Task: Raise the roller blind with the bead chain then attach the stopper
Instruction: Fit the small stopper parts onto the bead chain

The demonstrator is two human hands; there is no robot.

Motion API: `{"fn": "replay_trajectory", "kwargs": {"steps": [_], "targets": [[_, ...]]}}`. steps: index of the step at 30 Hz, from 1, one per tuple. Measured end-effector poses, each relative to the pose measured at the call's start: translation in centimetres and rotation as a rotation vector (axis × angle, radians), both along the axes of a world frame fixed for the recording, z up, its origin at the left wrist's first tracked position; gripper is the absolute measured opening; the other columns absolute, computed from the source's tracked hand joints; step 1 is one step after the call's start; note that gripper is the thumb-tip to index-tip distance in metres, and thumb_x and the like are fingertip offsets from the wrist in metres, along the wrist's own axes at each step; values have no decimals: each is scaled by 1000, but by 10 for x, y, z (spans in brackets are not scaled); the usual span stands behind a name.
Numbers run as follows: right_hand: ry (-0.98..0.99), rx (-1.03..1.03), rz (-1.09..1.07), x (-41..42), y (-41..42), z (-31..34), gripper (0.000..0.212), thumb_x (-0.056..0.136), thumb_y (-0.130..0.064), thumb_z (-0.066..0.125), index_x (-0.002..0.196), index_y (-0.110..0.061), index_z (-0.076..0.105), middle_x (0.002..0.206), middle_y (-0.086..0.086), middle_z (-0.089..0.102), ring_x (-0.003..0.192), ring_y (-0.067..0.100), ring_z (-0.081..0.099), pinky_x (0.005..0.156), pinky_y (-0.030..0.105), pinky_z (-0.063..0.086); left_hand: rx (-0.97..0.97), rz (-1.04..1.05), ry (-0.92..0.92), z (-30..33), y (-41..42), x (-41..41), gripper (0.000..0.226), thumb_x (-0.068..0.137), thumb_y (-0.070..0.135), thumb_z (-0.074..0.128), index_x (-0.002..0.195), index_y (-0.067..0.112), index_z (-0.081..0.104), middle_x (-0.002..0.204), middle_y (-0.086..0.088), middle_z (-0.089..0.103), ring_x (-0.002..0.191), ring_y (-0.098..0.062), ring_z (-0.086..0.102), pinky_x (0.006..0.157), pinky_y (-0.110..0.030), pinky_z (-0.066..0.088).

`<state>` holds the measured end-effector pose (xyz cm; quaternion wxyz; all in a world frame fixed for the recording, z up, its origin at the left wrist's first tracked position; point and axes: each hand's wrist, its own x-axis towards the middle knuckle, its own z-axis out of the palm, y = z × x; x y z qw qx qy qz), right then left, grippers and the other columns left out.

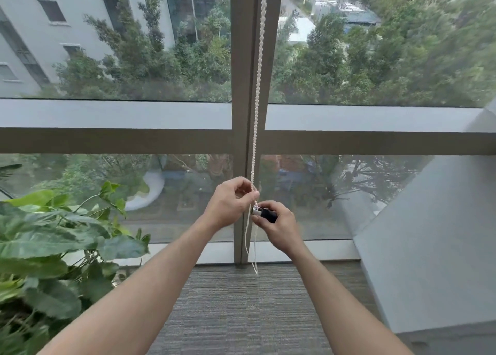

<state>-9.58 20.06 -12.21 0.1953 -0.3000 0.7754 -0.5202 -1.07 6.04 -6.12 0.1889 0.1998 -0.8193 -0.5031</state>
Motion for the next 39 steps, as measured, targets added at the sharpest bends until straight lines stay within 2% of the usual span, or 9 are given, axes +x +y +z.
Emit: {"fn": "replay_trajectory", "kwargs": {"steps": [7,11,15,22,26,30,35,36,39], "targets": [[-54,67,22,-3,9,-38,25,78,-17,82,98,-24,69,98,4,67,94,20,65,90,37,54,32,81,-20,-39,11,2,6,84,15,73,81,17,69,74,3,70,67,-7,61,69,-20,50],[-91,114,38,-2,10,-65,21,79,-17,80,97,-20,70,92,-1,69,91,17,65,87,32,53,77,140,-51,-65,12,2,7,84,12,74,82,16,68,67,9,65,59,-1,56,64,-18,47],[-141,131,7,1,13,-96,21,80,-10,79,91,-23,67,83,-15,64,81,-1,61,77,17,47,109,131,-109,-97,12,4,3,86,13,72,86,13,69,68,11,63,59,4,55,63,-13,44],[-218,209,-7,2,7,-165,22,81,-14,79,98,-22,67,102,3,64,98,19,63,91,30,48,142,135,-160,-163,2,6,3,86,15,72,84,13,70,71,5,69,61,-2,58,69,-26,51],[-234,249,-26,2,1,-217,20,82,-17,78,96,-26,66,104,3,65,97,17,64,87,28,47,139,114,-169,-209,-7,5,4,85,13,73,82,15,70,72,10,68,65,-2,61,71,-25,50],[-268,280,-54,4,-3,-278,21,82,-24,78,100,-27,68,106,-1,67,98,14,65,92,37,52,160,115,-178,-257,-15,3,6,84,14,74,81,16,69,71,12,67,66,-1,61,69,-22,48],[-291,288,-93,2,-7,-338,20,84,-22,77,101,-23,67,102,-1,69,88,5,61,74,13,43,174,113,-189,-308,-18,3,5,84,16,75,81,17,70,74,9,69,69,-4,61,69,-21,51],[-289,290,-96,1,-7,-350,20,84,-22,77,101,-23,66,102,-1,69,87,4,61,74,13,44,172,115,-193,-318,-18,3,4,84,17,75,83,16,71,74,9,69,69,-4,61,68,-21,51],[-275,295,-111,4,-9,-386,22,81,-23,79,100,-24,68,101,0,70,92,12,65,84,30,52,176,111,-191,-350,-19,6,3,85,16,74,85,16,71,74,9,69,68,-3,61,65,-18,49]]}}
